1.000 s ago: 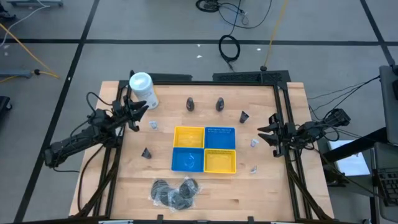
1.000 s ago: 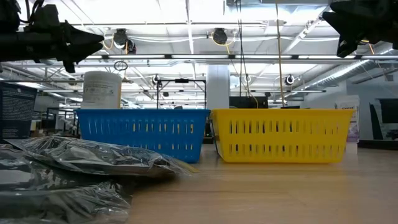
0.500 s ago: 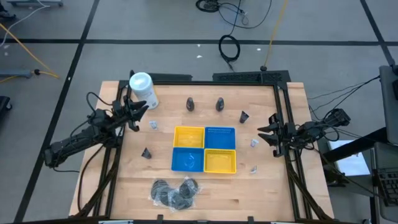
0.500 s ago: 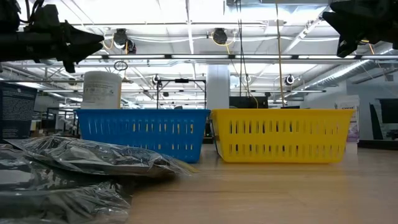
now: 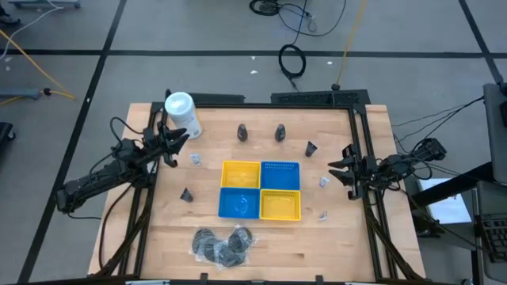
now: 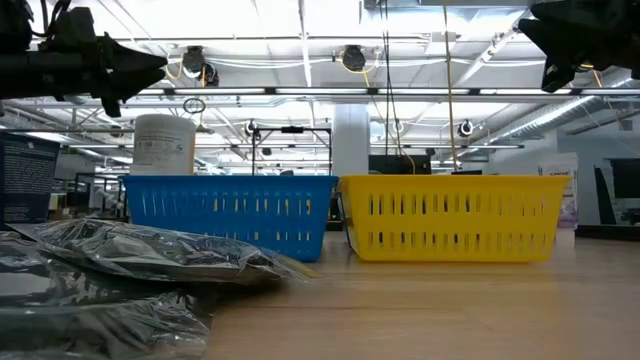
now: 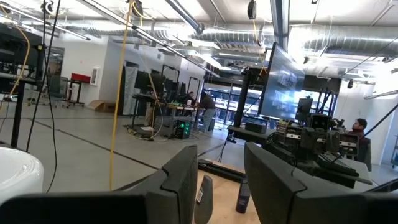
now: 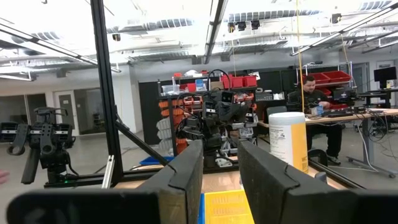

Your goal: Pick & Place Travel size toiletries

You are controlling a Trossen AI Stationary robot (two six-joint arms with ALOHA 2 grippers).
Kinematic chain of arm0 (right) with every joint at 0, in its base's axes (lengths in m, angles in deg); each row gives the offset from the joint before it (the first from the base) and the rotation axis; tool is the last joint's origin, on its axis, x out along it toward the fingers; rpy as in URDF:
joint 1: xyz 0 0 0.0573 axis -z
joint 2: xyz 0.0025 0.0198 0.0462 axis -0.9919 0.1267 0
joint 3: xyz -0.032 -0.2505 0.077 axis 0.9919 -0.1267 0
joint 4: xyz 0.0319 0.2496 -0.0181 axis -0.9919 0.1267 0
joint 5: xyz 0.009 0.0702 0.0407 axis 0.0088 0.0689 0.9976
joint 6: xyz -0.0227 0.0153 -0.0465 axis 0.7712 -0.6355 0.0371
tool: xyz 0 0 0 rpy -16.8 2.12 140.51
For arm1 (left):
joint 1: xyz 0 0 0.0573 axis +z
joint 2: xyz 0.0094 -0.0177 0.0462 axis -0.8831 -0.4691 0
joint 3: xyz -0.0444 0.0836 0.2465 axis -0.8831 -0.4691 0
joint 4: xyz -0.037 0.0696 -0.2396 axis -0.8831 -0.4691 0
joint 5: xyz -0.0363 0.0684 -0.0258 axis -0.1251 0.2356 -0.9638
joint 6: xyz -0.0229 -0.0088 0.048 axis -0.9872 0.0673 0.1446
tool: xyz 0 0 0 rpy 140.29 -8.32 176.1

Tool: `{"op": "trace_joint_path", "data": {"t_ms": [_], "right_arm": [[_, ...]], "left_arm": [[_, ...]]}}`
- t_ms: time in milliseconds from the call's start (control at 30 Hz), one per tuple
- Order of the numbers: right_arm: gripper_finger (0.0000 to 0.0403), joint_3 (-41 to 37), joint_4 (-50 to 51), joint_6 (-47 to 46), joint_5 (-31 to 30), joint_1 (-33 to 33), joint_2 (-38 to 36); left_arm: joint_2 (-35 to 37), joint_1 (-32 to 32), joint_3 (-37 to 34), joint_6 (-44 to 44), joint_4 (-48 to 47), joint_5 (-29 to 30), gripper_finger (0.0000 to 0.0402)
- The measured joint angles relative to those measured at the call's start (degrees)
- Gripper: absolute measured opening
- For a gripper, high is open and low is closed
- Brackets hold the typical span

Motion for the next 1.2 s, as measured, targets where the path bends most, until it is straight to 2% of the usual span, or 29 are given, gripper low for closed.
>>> {"op": "trace_joint_path", "data": {"t_ms": [333, 600, 733, 833, 1200], "right_arm": [[0.0094, 0.0, -0.3, -0.4, 0.0, 0.0, 0.0], [0.0093, 0.4, 11.4, -3.5, -0.5, 0.0, 0.0], [0.0094, 1.5, 19.3, -6.7, -5.3, 0.0, 1.3], [0.0094, 1.8, 19.8, -7.8, -7.4, 0.0, 3.9], [0.0095, 1.8, 19.3, -16.9, -7.5, 0.0, 18.3]], "left_arm": [[0.0, 0.0, 0.0, 0.0, 0.1, 0.0, 0.0131], [0.0, 0.0, 0.0, 0.0, 0.2, 0.0, 0.0131], [0.0, 0.0, 0.0, 0.0, 0.2, 0.0, 0.0131], [0.0, 0.0, 0.0, 0.0, 0.2, 0.0, 0.0131], [0.0, 0.0, 0.0, 0.5, -0.2, 0.1, 0.0131]]}}
